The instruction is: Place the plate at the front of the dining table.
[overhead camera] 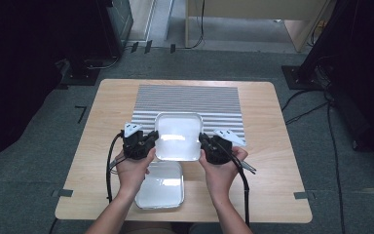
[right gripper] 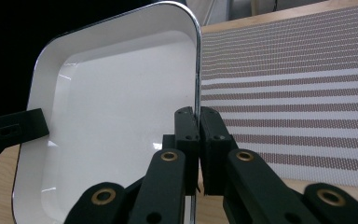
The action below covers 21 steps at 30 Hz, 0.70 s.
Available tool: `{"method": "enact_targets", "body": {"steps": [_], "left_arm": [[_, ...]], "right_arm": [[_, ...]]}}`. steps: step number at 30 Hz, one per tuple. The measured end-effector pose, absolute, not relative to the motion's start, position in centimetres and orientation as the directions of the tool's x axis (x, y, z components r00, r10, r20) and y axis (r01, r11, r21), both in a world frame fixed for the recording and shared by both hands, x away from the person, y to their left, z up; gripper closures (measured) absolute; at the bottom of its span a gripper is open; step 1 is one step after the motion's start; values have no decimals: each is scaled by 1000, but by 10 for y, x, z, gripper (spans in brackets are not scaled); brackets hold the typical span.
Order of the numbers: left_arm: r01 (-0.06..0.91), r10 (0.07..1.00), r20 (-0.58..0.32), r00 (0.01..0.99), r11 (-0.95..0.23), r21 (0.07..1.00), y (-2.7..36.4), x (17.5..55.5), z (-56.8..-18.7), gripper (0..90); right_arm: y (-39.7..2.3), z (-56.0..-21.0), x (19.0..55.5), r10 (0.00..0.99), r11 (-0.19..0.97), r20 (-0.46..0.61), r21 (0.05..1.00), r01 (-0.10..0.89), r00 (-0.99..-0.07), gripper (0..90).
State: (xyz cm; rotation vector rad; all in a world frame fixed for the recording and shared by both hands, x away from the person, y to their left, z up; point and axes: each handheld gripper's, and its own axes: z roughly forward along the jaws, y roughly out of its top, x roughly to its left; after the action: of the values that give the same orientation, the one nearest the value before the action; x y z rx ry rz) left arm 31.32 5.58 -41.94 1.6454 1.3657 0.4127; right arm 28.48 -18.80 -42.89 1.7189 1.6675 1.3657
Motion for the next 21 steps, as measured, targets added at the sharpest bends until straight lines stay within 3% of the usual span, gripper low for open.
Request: {"method": "enact_targets", "body": {"steps": [8,21], "left_arm": [[614,887,-338,315,81,785,54,347,-412,893],[625,890,-332,312,71,778,36,395,-405,895]], "right_arm": [[-195,-420,317,904,-221,386,791,571,-185,882],[-213,-417,366,896,-243,412,768,592,-167,884]]}}
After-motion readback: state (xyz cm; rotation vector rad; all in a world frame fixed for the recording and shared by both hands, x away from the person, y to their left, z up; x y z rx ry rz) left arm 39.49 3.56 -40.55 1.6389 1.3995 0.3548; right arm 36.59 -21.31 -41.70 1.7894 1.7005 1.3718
